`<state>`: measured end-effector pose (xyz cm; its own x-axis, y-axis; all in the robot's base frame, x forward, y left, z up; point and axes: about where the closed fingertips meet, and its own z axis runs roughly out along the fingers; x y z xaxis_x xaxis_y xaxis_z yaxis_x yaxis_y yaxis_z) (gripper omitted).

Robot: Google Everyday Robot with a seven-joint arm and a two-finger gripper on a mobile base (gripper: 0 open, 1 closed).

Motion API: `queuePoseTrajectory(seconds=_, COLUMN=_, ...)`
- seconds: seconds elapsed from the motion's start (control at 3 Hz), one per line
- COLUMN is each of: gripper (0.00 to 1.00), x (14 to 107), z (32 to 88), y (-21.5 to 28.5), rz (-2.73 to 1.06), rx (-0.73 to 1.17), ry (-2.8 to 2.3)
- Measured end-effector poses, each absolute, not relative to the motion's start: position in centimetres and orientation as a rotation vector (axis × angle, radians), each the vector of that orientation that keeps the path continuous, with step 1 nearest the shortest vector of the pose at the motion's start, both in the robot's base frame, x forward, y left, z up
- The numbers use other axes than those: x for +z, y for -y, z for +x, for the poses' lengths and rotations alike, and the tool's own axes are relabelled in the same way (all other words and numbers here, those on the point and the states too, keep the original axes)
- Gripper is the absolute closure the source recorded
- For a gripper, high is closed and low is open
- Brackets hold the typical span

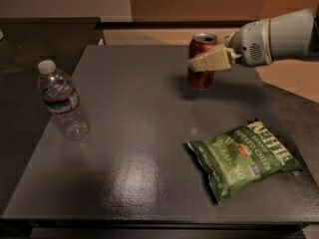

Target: Move coke can near green jalapeno chip bag

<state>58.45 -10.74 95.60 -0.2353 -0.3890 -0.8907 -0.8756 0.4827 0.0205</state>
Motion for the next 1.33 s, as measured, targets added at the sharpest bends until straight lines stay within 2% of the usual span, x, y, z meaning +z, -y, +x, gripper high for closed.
queuePoseTrajectory(seconds=1.33, gripper=1.00, x=93.7, z=52.9, y=16.0, rz=-1.133, rx=0.673, ry=-1.721)
